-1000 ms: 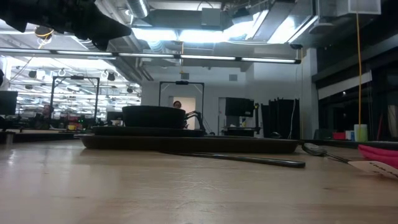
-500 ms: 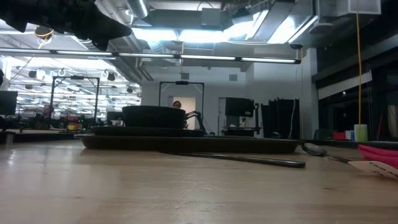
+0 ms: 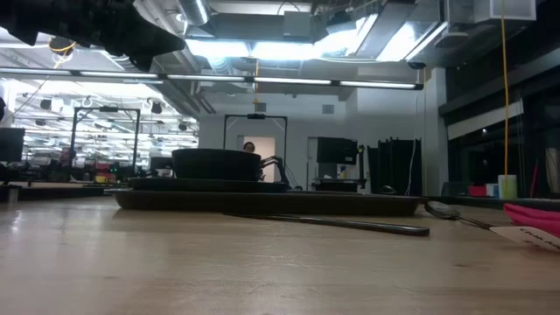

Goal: Set up tray
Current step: Put the red table napkin beside the black plate on the brown serving tray

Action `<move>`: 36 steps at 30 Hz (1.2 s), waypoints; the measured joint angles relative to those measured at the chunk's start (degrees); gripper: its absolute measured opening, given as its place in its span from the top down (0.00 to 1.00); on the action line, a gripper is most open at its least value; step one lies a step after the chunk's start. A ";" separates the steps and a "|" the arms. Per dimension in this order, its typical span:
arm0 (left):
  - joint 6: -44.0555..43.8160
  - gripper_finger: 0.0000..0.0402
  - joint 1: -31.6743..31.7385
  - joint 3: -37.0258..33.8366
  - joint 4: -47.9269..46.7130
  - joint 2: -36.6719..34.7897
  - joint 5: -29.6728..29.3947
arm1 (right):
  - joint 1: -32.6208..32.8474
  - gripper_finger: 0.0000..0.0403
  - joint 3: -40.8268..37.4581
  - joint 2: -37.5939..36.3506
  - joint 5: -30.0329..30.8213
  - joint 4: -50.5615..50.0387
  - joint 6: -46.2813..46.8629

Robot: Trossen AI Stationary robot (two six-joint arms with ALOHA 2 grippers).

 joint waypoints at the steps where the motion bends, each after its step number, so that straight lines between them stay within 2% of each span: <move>1: 0.00 0.99 0.00 0.00 0.00 -0.01 0.00 | 0.00 0.92 -0.18 -0.02 -0.06 -0.15 -0.02; 11: 0.02 0.98 0.01 -0.01 0.00 0.00 -0.52 | -0.07 0.89 -0.21 -0.04 -0.19 -0.63 -7.67; 18: 0.02 0.99 0.01 -0.02 0.00 0.00 -0.51 | -0.11 0.72 -0.23 -0.06 6.97 -0.65 -10.81; 27: 0.02 0.99 0.01 -0.02 0.00 0.01 -0.50 | -0.11 0.48 -0.23 -0.06 7.19 -0.63 -15.79; 30: 0.02 0.99 0.00 -0.02 0.00 -0.01 -0.48 | -0.09 0.45 -0.23 -0.06 7.20 -0.63 -19.19; 36: 0.02 0.98 0.00 -0.02 0.00 -0.01 -0.47 | -0.09 0.44 -0.23 1.06 7.24 -0.65 -25.02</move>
